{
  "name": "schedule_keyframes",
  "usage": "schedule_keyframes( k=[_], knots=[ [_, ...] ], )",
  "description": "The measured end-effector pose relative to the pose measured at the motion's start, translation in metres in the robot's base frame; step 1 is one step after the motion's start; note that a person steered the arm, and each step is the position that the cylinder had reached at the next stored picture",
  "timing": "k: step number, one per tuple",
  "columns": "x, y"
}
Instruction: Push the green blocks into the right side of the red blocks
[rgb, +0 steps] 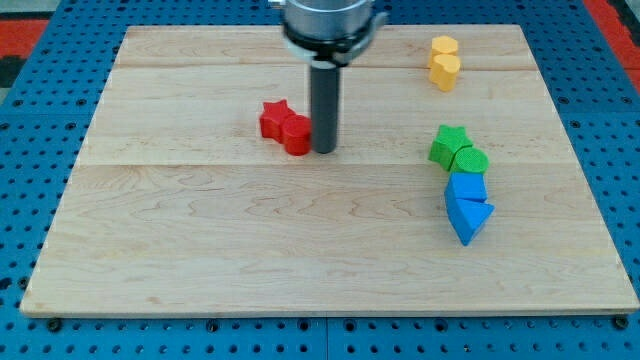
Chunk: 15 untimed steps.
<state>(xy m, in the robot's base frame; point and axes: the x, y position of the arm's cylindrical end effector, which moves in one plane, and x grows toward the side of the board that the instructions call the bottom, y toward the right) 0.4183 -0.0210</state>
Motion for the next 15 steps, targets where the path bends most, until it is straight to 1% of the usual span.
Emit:
schedule_keyframes(
  k=[1,2,3,4,5,6,8,9,10,11,12,13,14,15],
  knots=[
    [-0.005,-0.025],
    [-0.014,0.045],
    [-0.038,0.103],
    [-0.037,0.145],
    [0.010,0.201],
    [0.028,0.224],
    [0.034,0.218],
    [0.039,0.149],
    [0.076,0.085],
    [0.182,0.066],
    [0.200,0.145],
    [0.178,0.223],
    [0.140,0.221],
    [0.114,0.208]
  ],
)
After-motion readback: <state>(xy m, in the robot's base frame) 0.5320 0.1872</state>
